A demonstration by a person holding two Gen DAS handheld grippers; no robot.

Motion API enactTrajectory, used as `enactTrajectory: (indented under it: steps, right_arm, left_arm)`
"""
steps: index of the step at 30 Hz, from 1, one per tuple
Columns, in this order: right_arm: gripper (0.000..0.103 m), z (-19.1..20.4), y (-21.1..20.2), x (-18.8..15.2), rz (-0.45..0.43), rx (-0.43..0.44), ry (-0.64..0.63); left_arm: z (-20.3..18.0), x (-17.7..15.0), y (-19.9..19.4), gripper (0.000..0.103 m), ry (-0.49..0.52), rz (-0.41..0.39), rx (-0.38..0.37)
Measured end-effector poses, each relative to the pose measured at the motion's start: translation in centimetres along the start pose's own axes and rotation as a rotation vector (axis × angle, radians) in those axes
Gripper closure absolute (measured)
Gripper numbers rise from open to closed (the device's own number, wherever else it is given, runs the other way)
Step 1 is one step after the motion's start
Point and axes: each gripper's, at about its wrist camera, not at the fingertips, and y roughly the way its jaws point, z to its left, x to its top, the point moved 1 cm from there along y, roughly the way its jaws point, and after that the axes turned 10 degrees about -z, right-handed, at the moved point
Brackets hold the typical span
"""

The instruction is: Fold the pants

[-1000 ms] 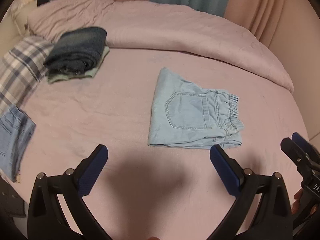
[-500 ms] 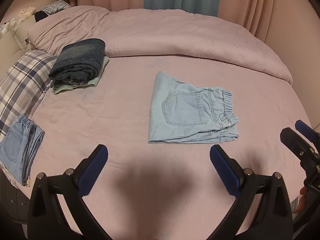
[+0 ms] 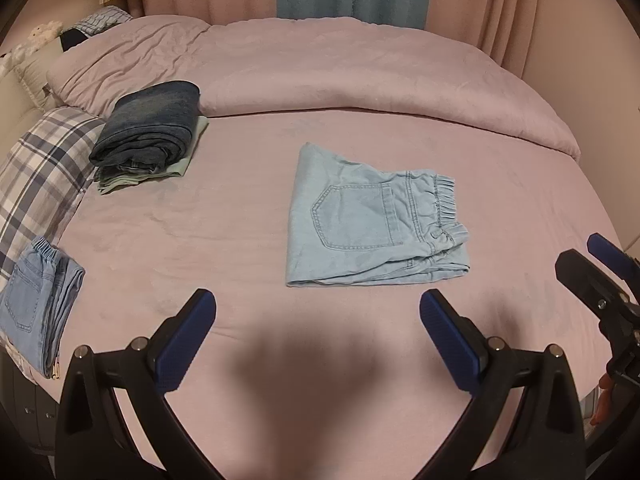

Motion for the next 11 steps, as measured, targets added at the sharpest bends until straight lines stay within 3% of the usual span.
enactTrajectory:
  steps: [11]
  right_arm:
    - [0.005,0.05,0.02,0.07,0.001,-0.003,-0.002]
  left_arm:
    - [-0.37,0.19,0.16,0.001,0.01,0.005,-0.006]
